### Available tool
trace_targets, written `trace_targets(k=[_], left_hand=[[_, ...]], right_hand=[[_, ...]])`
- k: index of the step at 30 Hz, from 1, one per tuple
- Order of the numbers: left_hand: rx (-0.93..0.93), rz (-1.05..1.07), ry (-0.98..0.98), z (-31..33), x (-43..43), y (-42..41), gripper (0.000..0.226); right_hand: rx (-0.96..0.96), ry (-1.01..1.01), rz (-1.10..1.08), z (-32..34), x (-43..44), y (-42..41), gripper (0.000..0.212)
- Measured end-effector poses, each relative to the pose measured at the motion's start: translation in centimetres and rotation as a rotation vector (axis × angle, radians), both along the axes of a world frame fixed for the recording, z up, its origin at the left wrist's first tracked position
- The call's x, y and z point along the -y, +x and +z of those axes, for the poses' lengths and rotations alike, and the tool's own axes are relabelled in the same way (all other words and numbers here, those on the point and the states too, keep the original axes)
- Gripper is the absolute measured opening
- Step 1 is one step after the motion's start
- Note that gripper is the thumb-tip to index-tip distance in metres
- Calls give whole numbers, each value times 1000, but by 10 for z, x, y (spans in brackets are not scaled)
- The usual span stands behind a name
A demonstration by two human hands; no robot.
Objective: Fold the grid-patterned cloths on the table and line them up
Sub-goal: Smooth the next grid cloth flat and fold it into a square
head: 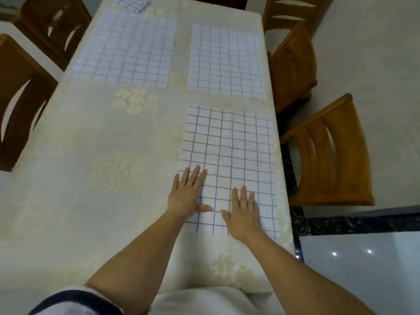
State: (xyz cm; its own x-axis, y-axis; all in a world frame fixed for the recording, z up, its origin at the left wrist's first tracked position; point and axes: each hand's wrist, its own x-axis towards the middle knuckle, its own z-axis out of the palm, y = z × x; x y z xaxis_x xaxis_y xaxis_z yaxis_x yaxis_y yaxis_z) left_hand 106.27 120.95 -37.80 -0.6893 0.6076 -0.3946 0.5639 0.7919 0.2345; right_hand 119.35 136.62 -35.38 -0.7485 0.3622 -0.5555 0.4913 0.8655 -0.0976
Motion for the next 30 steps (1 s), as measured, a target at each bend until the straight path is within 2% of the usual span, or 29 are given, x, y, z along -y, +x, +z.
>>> trace_targets(k=[4, 10, 12, 14, 17, 19, 22, 25, 27, 30], left_hand=[[-3, 22, 6, -1, 17, 0, 133], [0, -117, 4, 2, 50, -26, 134], [12, -180, -26, 15, 55, -39, 130], [-51, -166, -55, 29, 55, -44, 120], [-124, -14, 27, 48, 42, -26, 99], [-30, 139, 117, 51, 26, 3, 87], [103, 221, 53, 35, 14, 47, 94], [22, 104, -42, 13, 30, 47, 105], [33, 28, -20, 9, 47, 24, 115], [65, -102, -71, 21, 62, -18, 125]], right_hand=[[-25, -3, -35, 2, 20, 7, 72], [-287, 32, -12, 4, 11, 15, 61], [-211, -7, 36, 3, -3, 13, 62], [-114, -29, 57, 1, -8, 12, 67], [-29, -9, -4, 1, 11, 4, 73], [16, 6, -79, 2, 29, -5, 77], [77, -11, -160, 7, 54, -18, 82], [171, -11, -119, 19, 66, -20, 87], [197, 12, -37, 31, 59, -23, 78], [-15, -37, 3, 47, 30, -39, 55]])
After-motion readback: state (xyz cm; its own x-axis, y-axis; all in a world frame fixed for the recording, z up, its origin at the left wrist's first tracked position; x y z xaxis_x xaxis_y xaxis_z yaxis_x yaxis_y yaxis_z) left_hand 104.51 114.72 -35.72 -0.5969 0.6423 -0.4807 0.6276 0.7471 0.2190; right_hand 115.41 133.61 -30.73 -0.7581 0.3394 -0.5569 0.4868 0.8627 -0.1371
